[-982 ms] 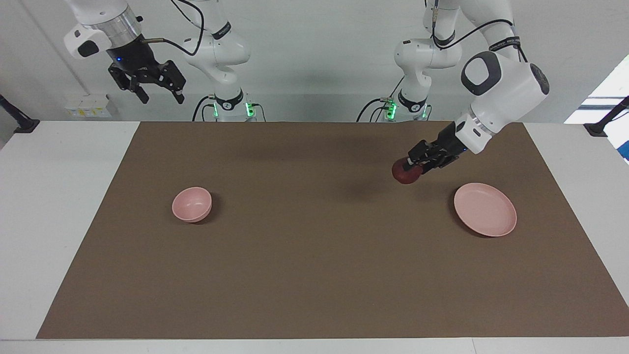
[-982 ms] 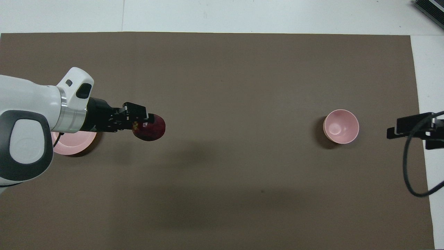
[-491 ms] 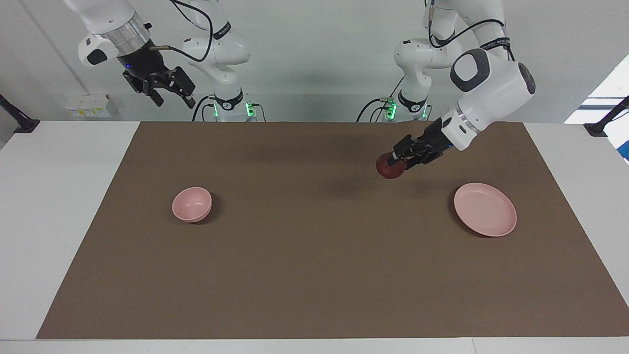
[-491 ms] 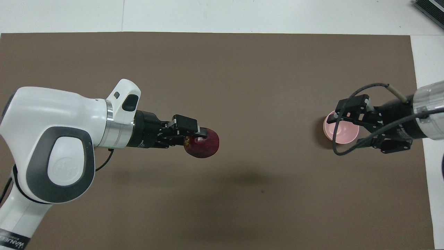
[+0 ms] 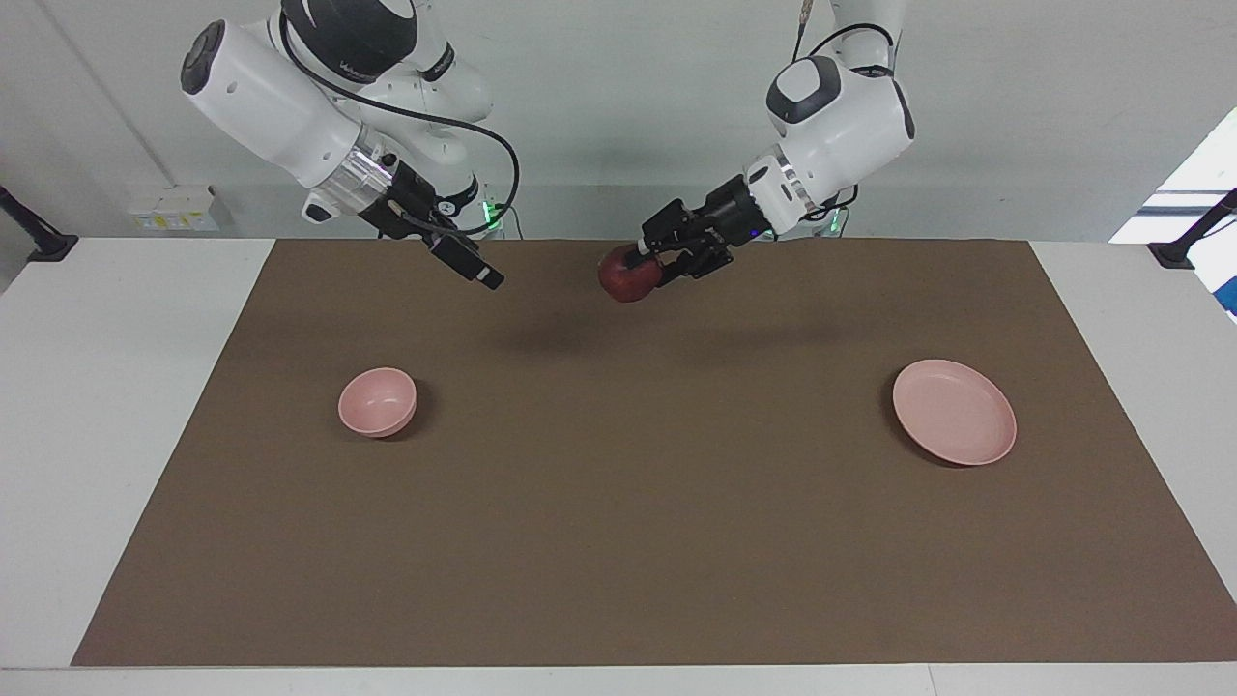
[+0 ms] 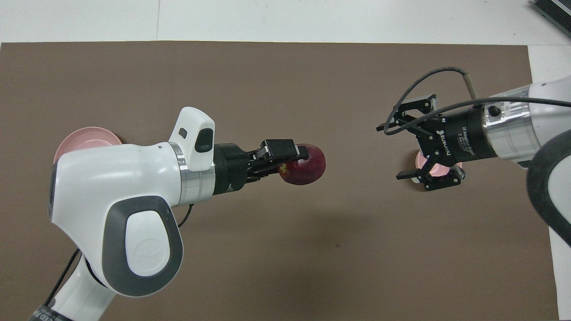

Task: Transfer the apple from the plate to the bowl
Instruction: 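Close the right gripper on the apple held by the left gripper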

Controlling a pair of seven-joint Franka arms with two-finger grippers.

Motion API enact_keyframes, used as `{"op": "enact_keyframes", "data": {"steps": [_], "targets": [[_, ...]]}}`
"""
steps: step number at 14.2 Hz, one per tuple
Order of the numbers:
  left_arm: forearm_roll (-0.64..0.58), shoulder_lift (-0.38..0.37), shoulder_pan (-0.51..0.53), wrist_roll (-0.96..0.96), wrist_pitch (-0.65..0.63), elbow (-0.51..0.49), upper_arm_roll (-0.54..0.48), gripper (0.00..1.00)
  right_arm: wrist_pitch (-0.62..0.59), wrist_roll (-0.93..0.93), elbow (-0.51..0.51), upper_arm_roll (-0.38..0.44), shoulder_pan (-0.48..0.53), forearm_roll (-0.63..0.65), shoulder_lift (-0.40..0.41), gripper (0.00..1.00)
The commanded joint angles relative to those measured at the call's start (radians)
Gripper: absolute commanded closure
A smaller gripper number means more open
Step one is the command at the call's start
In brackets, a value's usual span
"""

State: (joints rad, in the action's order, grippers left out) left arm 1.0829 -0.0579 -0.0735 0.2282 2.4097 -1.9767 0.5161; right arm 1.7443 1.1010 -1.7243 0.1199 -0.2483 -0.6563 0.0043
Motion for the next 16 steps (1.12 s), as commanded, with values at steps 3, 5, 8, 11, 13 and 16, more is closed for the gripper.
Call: {"op": "enact_keyframes", "data": {"steps": [3,5,8,11,13,16], "targets": [[0.054,-0.028,-0.025,0.016,0.245,-0.03,0.074,1.0,0.038,0.118,-0.003,-0.005,-0.019,-0.147,0.043,0.0],[0.057,-0.026,-0.026,0.026,0.256,-0.028,0.081,1.0,0.047,0.135,-0.001,-0.006,-0.025,-0.172,0.059,0.0],[0.058,-0.028,-0.026,0.028,0.256,-0.028,0.09,1.0,0.121,0.135,0.008,-0.006,-0.08,-0.192,0.071,0.0],[0.058,-0.033,-0.026,0.028,0.255,-0.033,0.09,1.0,0.152,0.131,0.008,-0.005,-0.117,-0.189,0.08,0.0],[0.058,-0.033,-0.031,0.032,0.255,-0.033,0.09,1.0,0.138,0.132,0.006,-0.006,-0.12,-0.189,0.08,0.0],[0.058,-0.034,-0.031,0.033,0.253,-0.039,0.09,1.0,0.136,0.137,0.005,-0.006,-0.149,-0.187,0.079,0.0]]}}
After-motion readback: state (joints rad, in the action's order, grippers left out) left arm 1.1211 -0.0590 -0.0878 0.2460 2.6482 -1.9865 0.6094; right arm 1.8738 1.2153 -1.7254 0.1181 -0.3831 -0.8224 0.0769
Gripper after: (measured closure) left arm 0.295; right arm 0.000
